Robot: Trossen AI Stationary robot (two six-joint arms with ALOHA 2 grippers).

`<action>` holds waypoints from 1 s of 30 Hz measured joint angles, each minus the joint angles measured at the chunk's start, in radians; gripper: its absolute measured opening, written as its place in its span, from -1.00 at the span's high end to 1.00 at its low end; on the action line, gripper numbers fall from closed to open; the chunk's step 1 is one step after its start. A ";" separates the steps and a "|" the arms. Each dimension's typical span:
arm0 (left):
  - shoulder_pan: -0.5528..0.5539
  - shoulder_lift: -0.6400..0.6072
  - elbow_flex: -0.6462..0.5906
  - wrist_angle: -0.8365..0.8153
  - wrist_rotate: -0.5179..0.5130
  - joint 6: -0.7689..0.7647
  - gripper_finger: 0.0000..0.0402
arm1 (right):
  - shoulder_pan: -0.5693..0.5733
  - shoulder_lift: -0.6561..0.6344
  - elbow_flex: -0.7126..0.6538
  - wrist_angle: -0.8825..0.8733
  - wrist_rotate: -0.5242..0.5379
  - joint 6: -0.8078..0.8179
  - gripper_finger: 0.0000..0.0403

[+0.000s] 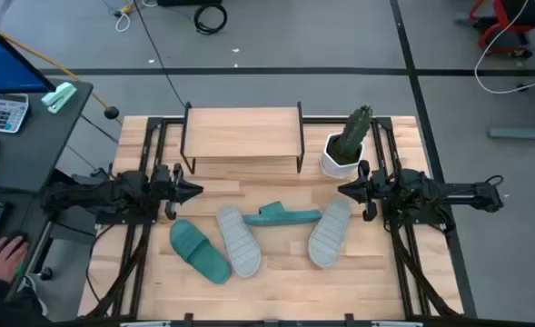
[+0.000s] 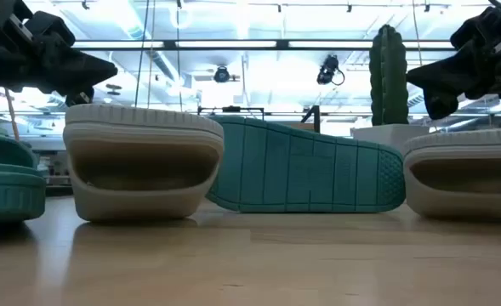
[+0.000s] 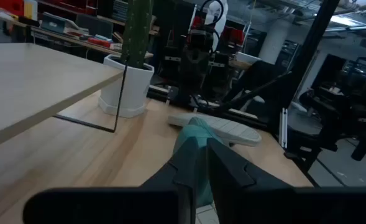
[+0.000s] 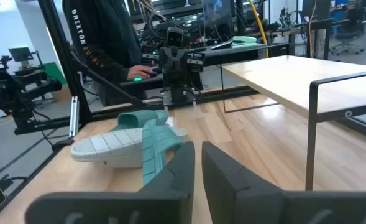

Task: Pick and place slides into the shelf

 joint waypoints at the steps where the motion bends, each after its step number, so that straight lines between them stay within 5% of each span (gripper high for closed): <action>1: 0.000 0.000 0.000 0.000 0.000 0.000 0.80 | 0.000 0.000 0.000 0.000 0.000 0.000 0.82; 30: 0.000 0.000 0.000 0.000 0.000 0.000 0.86 | 0.000 0.000 0.000 0.000 0.000 0.000 0.82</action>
